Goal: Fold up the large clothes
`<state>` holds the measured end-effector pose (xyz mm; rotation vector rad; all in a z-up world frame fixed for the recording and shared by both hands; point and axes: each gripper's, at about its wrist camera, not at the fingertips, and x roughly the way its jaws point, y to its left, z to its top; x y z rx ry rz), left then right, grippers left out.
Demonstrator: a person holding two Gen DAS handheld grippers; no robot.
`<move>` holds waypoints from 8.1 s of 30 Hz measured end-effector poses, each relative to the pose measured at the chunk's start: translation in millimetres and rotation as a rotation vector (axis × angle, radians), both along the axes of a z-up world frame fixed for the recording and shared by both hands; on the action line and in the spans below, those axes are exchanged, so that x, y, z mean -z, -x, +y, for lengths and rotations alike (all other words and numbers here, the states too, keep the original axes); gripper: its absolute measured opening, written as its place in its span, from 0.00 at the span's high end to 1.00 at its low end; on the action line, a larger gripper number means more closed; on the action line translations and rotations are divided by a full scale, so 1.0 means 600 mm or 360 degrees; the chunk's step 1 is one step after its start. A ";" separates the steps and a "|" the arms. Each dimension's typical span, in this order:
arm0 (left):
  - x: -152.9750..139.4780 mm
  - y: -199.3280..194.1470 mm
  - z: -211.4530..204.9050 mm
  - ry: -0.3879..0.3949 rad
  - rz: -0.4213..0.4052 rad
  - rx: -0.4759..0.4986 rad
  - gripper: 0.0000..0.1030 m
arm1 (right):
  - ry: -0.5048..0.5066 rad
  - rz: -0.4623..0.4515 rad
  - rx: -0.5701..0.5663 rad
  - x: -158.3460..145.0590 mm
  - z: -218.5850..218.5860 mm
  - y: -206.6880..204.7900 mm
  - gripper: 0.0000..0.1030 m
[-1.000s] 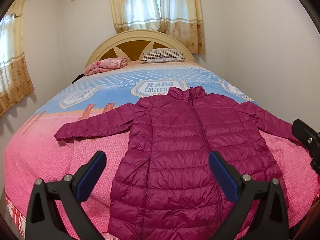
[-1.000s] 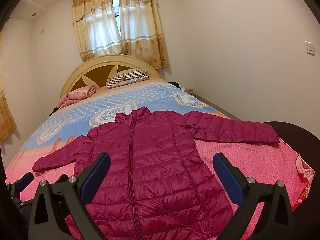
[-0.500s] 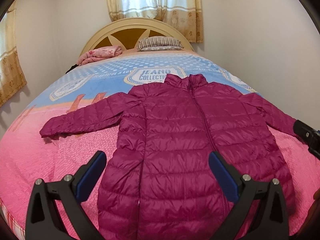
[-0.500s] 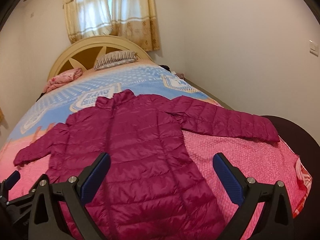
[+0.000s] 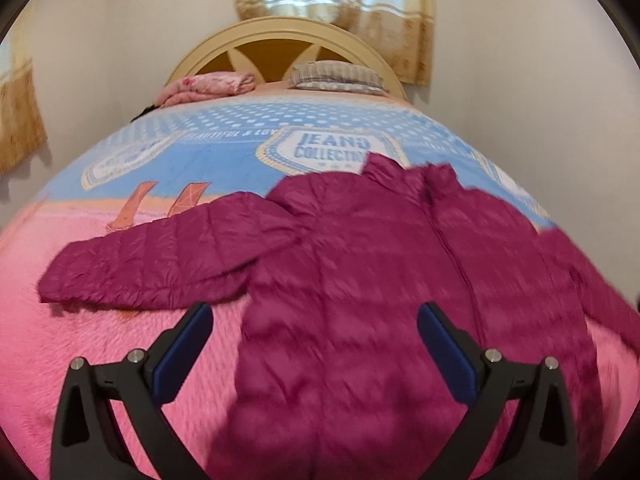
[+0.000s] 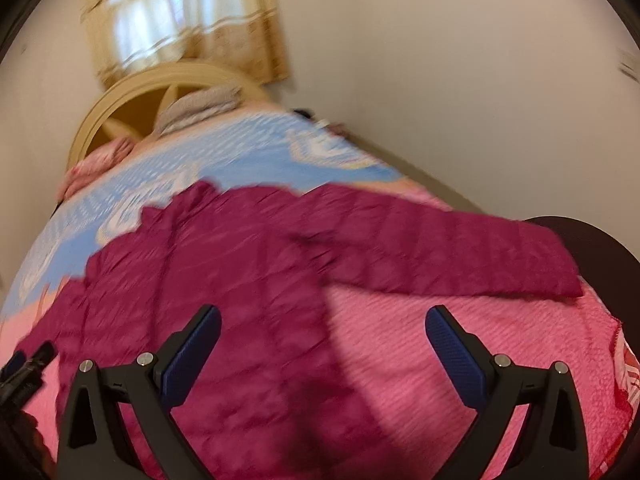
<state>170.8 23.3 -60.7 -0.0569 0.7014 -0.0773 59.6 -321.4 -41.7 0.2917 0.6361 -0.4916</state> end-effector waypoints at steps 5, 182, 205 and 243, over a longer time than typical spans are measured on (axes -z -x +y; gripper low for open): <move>0.024 -0.064 0.040 0.0009 -0.0005 -0.0128 0.00 | -0.0025 -0.0059 0.0318 -0.003 -0.164 0.039 0.06; -0.064 -0.087 -0.110 0.0197 -0.0326 0.0418 0.84 | -0.0341 0.0082 -0.0738 0.182 0.152 -0.353 0.74; 0.103 -0.041 0.035 0.0188 0.0100 0.0049 0.00 | -0.0948 -0.0207 -0.0689 0.161 0.071 -0.293 0.41; 0.086 -0.027 0.046 0.0162 0.0160 0.0013 0.00 | -0.0175 0.0158 -0.0708 0.120 0.121 -0.261 0.50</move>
